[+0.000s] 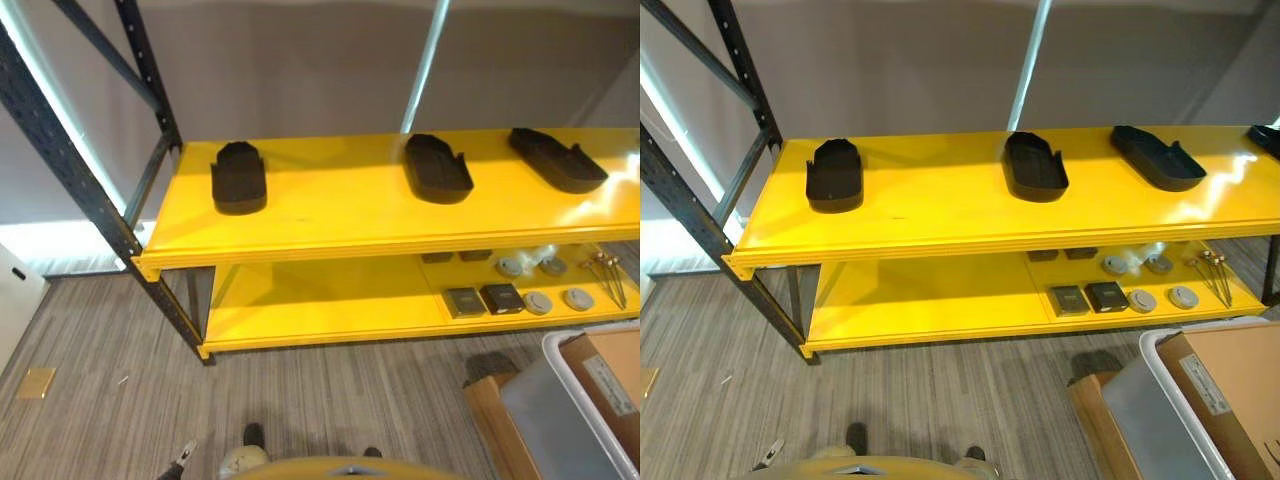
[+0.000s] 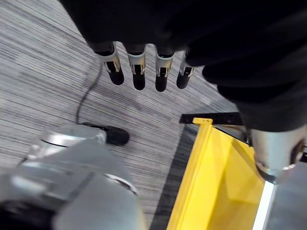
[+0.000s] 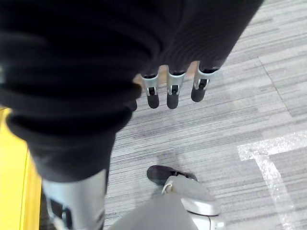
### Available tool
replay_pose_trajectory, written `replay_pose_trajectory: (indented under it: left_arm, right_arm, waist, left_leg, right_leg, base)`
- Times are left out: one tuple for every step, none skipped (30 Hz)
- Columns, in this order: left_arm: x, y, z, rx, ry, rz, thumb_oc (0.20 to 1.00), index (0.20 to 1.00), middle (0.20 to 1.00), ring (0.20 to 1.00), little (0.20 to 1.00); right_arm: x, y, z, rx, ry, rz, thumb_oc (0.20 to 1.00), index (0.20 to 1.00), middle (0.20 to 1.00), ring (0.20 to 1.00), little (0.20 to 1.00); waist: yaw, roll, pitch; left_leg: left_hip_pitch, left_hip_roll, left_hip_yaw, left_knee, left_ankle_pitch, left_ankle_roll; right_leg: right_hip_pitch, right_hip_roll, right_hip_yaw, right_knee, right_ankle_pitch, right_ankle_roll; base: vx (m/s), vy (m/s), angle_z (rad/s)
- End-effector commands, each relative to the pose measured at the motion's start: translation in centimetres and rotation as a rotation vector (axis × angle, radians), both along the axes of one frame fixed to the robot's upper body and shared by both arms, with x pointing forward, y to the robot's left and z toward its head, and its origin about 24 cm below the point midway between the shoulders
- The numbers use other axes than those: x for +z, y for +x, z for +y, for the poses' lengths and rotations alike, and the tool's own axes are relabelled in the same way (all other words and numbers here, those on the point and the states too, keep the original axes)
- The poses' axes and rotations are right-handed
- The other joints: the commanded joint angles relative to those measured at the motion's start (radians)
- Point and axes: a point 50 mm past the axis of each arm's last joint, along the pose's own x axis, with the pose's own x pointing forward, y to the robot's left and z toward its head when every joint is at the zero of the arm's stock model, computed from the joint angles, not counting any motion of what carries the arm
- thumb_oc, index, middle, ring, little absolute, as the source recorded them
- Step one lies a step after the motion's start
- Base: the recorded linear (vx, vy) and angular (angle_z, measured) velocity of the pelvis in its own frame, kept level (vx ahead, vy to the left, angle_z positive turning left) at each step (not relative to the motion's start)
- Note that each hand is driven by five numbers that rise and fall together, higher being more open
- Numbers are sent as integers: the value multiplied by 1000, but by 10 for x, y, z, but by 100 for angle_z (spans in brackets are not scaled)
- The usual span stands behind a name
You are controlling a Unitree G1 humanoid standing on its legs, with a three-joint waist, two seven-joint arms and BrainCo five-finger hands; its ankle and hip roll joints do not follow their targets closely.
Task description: Move parts from the plastic box to the shelf.
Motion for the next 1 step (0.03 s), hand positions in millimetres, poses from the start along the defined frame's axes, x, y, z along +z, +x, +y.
replay_pose_trajectory:
  left_arm:
    - [13, 46, 6, -82, 62, -162, 1000, 1000, 1000, 1000, 1000]
  right_arm:
    - [2, 26, 8, 62, 12, -78, 1000, 1000, 1000, 1000, 1000]
  waist:
    - [-10, -14, 59]
  left_leg:
    - [79, 28, 8, 44, -77, 20]
  right_leg:
    - [35, -35, 20, -2, -25, 13]
  base:
    - [14, 13, -15]
